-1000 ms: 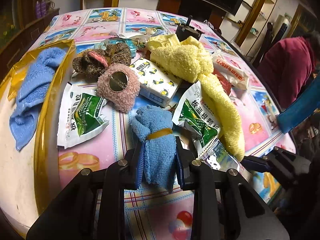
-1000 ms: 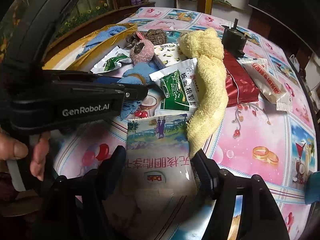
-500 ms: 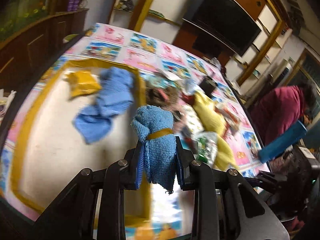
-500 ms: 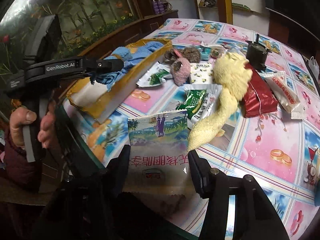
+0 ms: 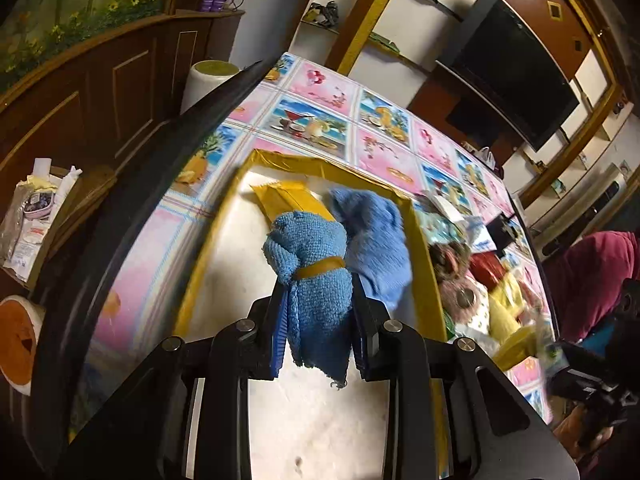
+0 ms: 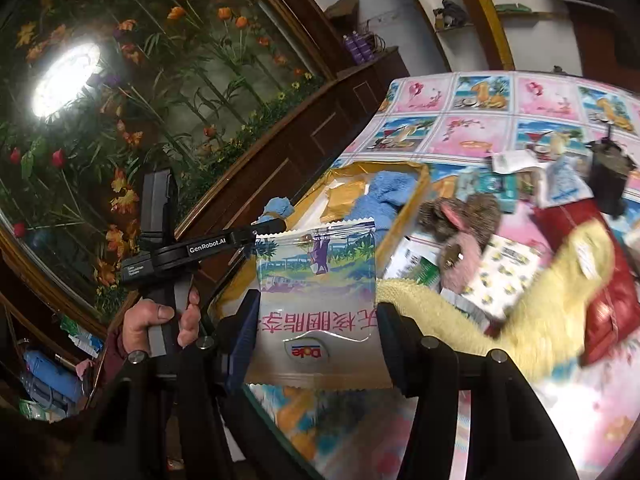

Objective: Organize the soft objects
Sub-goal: 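Place the banded towel in the box with the left tool while the right drops the picture packet, then grasp the yellow towel with the right tool while the left tool grasps the bee-print tissue pack, then carry the tissue pack into the box with the left tool while the right tool drops the yellow towel there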

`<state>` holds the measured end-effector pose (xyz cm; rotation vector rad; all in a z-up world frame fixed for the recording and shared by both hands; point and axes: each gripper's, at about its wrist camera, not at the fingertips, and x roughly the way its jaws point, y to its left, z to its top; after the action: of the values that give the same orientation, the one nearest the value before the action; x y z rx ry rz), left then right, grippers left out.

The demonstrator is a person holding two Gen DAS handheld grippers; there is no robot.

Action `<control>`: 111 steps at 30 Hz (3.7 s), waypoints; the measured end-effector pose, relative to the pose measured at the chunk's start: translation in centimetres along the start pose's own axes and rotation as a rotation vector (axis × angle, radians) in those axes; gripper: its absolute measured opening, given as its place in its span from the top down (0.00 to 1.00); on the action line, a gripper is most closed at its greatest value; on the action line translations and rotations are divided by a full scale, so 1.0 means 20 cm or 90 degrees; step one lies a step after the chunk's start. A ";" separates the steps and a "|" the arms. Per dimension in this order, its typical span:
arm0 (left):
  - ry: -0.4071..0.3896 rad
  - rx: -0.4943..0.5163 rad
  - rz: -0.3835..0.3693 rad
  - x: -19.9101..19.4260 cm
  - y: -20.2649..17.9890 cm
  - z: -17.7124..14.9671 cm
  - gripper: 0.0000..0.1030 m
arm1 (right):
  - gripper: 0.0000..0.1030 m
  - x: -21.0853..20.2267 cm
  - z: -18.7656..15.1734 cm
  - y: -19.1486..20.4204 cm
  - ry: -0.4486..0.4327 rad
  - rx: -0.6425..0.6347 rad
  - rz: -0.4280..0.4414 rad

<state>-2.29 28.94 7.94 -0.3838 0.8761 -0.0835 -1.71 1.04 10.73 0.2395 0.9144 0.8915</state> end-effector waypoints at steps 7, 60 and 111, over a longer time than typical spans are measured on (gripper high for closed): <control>0.042 0.016 0.065 0.19 0.06 0.10 0.75 | 0.46 0.32 0.07 0.04 0.057 0.007 -0.018; 0.066 0.171 -0.059 0.08 -0.82 -0.32 0.43 | 0.62 -0.35 -0.35 -0.48 0.060 0.003 -0.297; -0.011 0.067 0.048 -0.14 -0.15 -0.17 0.49 | 0.73 -0.40 -0.06 -0.03 -0.051 -0.075 -0.160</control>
<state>-6.41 25.77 9.08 -0.2529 0.8641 -0.0568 -4.70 -5.70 14.30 0.0560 0.7948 0.6946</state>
